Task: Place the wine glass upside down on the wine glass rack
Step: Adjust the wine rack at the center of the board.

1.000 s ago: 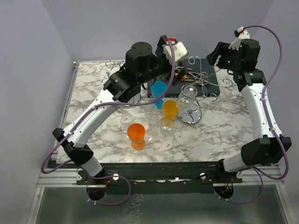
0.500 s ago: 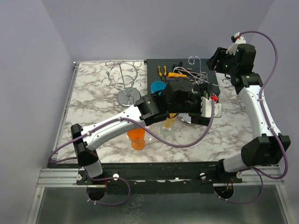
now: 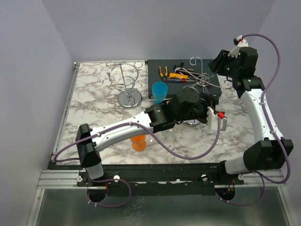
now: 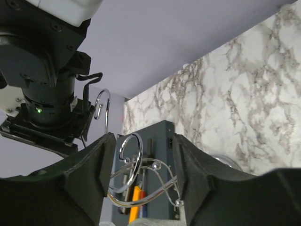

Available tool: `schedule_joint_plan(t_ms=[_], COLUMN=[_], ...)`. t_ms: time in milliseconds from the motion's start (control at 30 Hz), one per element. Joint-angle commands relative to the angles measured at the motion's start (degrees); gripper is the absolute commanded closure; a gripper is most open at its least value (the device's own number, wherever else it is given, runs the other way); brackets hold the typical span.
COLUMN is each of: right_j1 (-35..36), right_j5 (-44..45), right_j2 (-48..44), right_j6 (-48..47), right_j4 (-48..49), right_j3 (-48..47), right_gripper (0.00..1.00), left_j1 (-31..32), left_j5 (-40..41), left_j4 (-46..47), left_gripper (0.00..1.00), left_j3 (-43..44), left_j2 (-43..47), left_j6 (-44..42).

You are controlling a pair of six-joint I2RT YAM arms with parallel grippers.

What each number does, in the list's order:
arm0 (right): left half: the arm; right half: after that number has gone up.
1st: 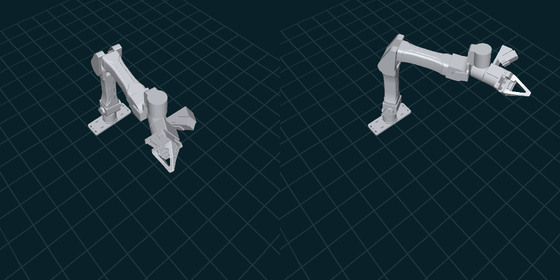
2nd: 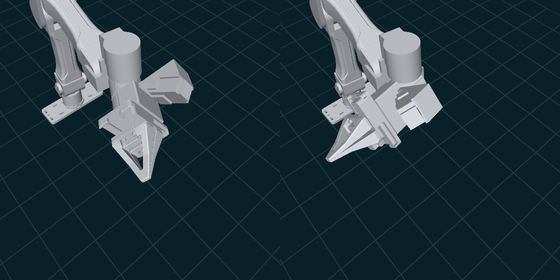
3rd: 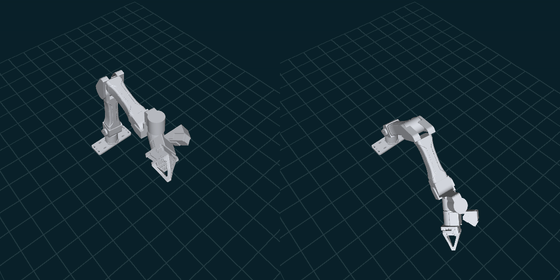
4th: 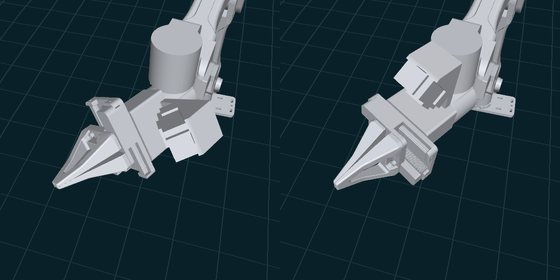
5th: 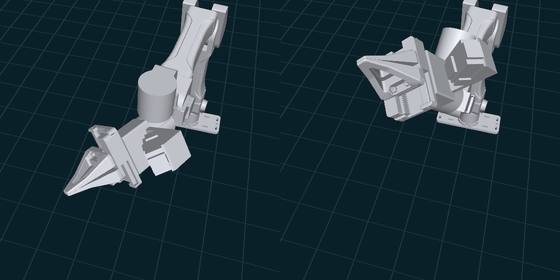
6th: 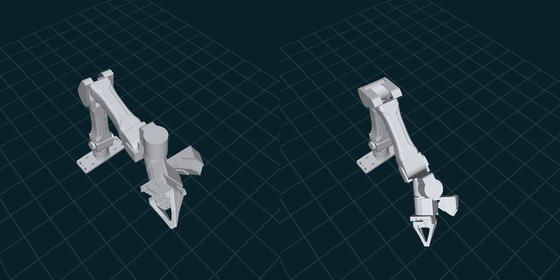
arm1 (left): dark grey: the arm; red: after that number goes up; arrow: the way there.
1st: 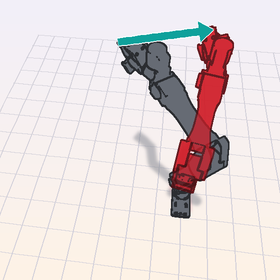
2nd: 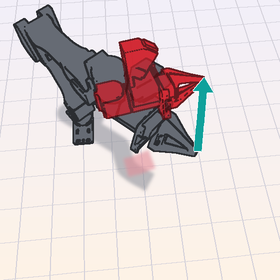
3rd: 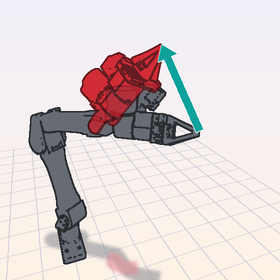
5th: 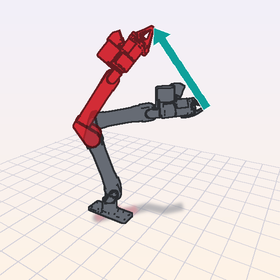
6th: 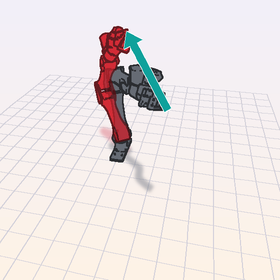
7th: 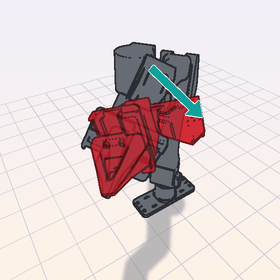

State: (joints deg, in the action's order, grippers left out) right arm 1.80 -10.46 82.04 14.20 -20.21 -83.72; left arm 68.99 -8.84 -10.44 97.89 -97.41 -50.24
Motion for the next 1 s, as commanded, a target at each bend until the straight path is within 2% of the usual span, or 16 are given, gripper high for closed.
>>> schedule_joint_plan(t_ms=[0,133,367,600,967], right_j1=[0.06,0.06,0.07,-0.12,-0.7], right_j5=[2.14,3.96,9.08,14.68,20.91], right_j2=[-2.06,-2.49,-4.57,-8.46,-13.55], right_j6=[-0.06,-0.27,-0.92,-1.25,-0.84], right_j4=[1.69,1.58,1.56,1.96,1.66], right_j3=[1.12,1.49,3.49,7.3,11.58], right_gripper=[0.55,0.57,0.63,0.68,0.69], left_j1=[0.16,0.17,0.09,-0.6,-2.54], left_j5=[1.94,3.14,5.44,6.85,8.4], left_j4=[3.94,3.93,3.2,2.53,2.26], left_gripper=[0.48,0.68,0.83,0.86,0.86], left_j3=[-0.41,-0.74,-1.16,-4.26,-8.03], left_j2=[-2.02,-2.68,-1.81,1.16,4.12], left_j6=[-3.98,-5.54,-6.32,-6.37,-6.62])
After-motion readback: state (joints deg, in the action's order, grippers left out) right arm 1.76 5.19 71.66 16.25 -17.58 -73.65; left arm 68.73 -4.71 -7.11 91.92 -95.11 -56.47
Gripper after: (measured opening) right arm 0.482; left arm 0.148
